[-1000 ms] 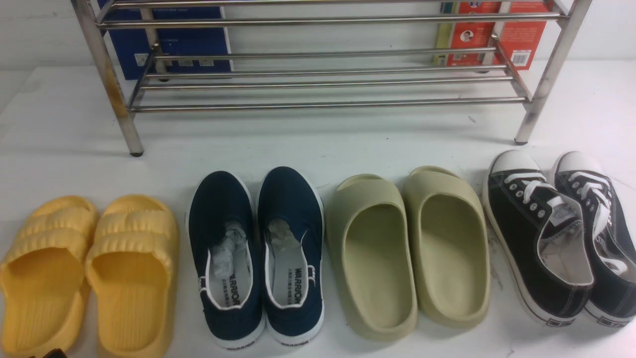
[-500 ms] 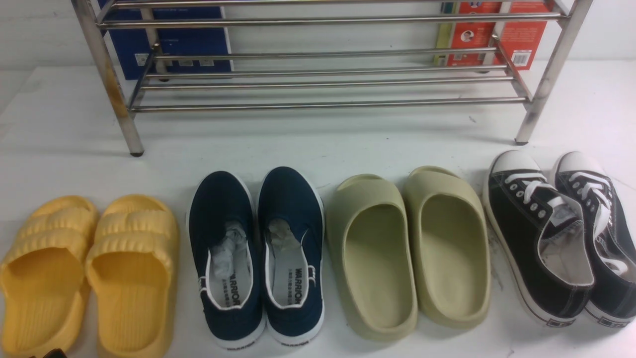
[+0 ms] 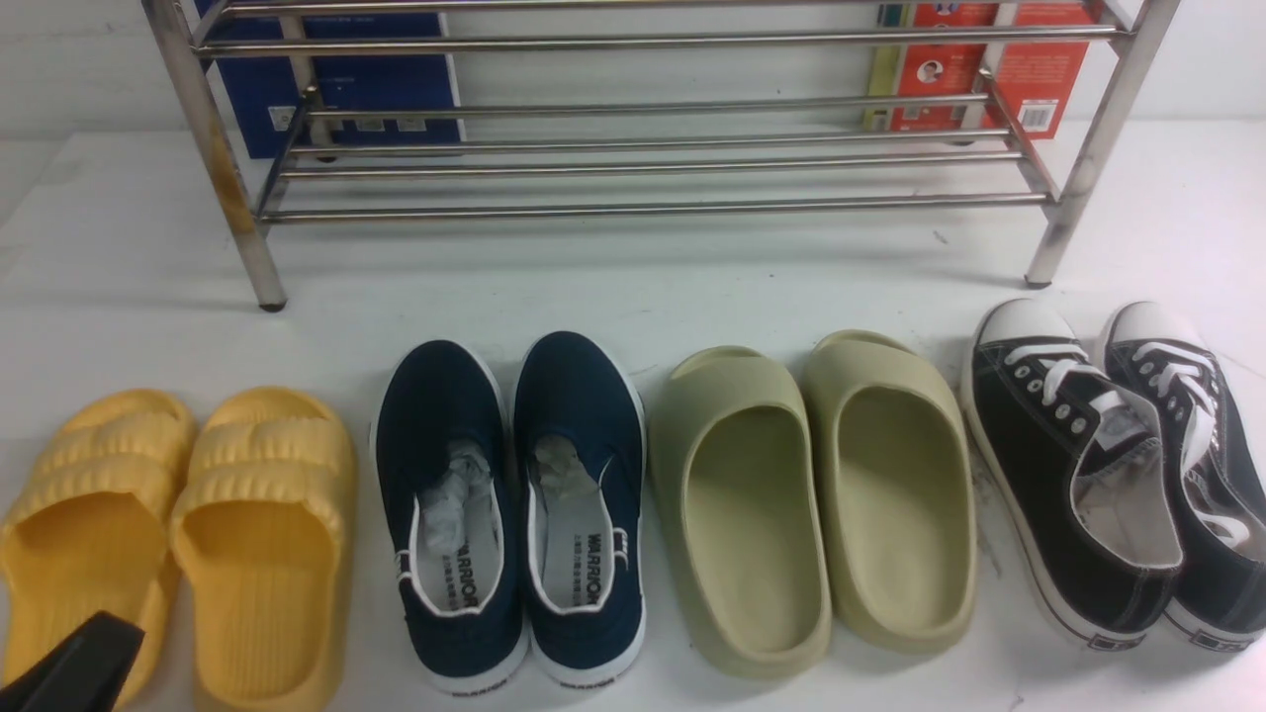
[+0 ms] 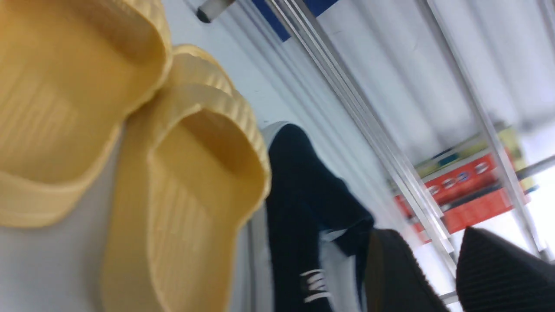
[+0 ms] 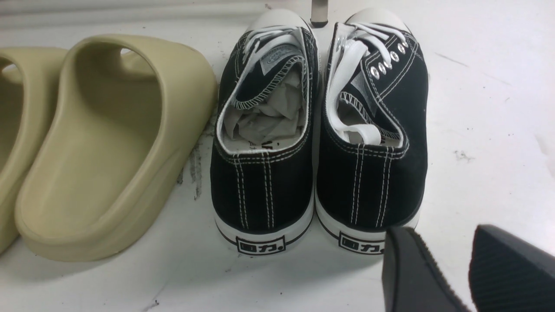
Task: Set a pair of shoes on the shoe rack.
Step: Use the left arm to grab the shoe closest to it
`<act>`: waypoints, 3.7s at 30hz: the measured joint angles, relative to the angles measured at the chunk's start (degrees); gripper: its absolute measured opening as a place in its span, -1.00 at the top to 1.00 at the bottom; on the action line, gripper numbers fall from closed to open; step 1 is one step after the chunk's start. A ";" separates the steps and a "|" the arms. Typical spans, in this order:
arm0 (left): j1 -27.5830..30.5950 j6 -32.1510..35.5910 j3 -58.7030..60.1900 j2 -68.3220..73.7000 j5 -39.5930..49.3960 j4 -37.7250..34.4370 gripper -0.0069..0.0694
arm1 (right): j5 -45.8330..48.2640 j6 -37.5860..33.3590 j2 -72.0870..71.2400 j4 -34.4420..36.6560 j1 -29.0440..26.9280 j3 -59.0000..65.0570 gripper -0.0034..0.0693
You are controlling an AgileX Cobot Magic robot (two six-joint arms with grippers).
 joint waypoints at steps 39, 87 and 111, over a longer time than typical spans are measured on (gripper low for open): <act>-29.25 -7.38 -58.12 81.43 40.11 31.48 0.60 | 0.00 0.00 0.00 0.00 0.00 0.00 0.23; -29.63 -17.84 -52.42 92.15 31.43 38.81 -0.29 | 0.00 0.00 0.00 0.00 0.00 0.00 0.23; -29.58 -13.71 -57.68 81.16 44.50 37.02 0.77 | 0.00 0.00 0.00 0.00 0.00 0.00 0.23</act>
